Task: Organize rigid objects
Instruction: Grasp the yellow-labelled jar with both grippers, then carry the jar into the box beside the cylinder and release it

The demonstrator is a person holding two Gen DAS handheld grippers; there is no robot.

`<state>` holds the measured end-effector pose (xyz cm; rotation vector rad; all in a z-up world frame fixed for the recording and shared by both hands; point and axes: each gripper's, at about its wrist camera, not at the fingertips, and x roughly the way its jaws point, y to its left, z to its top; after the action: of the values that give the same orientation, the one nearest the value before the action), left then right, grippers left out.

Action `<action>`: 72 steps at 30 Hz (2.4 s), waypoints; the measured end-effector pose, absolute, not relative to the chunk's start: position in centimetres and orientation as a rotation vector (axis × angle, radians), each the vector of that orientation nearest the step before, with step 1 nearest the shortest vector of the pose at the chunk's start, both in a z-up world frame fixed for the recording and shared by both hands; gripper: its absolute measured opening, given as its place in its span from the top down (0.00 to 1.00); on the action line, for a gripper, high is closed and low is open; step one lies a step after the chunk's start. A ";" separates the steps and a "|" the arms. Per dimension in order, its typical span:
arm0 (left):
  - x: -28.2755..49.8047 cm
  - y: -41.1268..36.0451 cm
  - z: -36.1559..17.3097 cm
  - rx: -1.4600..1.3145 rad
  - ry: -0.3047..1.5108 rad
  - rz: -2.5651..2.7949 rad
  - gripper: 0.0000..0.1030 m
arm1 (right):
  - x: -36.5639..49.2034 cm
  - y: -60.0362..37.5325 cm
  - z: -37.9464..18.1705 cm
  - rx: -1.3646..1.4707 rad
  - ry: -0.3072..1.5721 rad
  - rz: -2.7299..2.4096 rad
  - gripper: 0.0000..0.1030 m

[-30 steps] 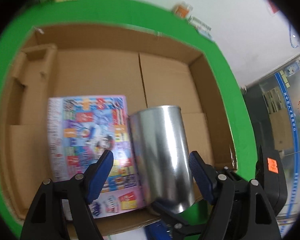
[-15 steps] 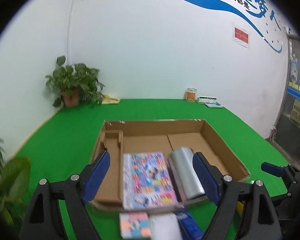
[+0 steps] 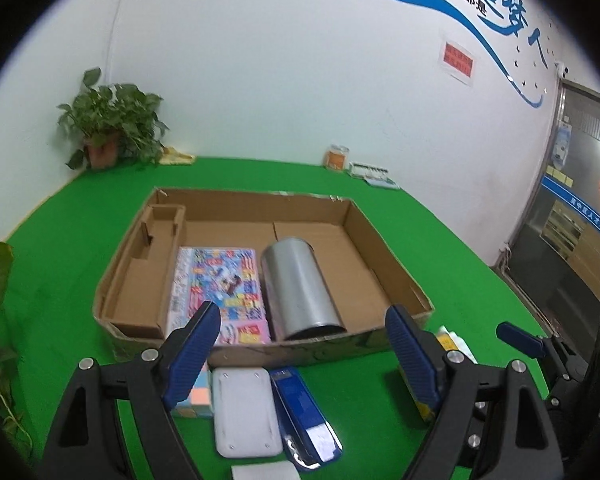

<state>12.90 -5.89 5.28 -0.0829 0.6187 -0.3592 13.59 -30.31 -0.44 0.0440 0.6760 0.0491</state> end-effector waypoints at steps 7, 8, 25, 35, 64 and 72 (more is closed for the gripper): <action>11.9 -7.5 4.3 -0.052 0.623 -0.339 0.18 | 12.7 -32.3 -0.6 0.019 0.669 0.027 0.01; 11.9 -7.7 4.1 -0.052 0.628 -0.343 0.18 | 12.7 -32.4 -0.7 0.018 0.667 0.035 0.01; 17.0 -13.8 -5.7 -0.220 1.181 -0.753 0.18 | 14.1 -39.0 -9.9 0.144 0.945 0.131 0.19; 17.3 -14.7 -6.1 -0.237 1.241 -0.826 0.18 | 11.5 -33.7 -9.5 0.060 1.012 0.274 0.18; 19.6 -16.1 7.2 -0.102 0.983 -0.798 0.27 | 18.0 -33.2 -0.1 0.194 0.894 0.282 0.17; 29.3 -16.6 12.0 -0.110 1.044 -0.740 0.27 | 29.1 -33.6 5.6 0.220 0.920 0.313 0.17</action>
<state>29.30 -16.57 11.98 -0.1099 1.0438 -0.7399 29.09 -33.56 5.62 0.2202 0.9198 0.3132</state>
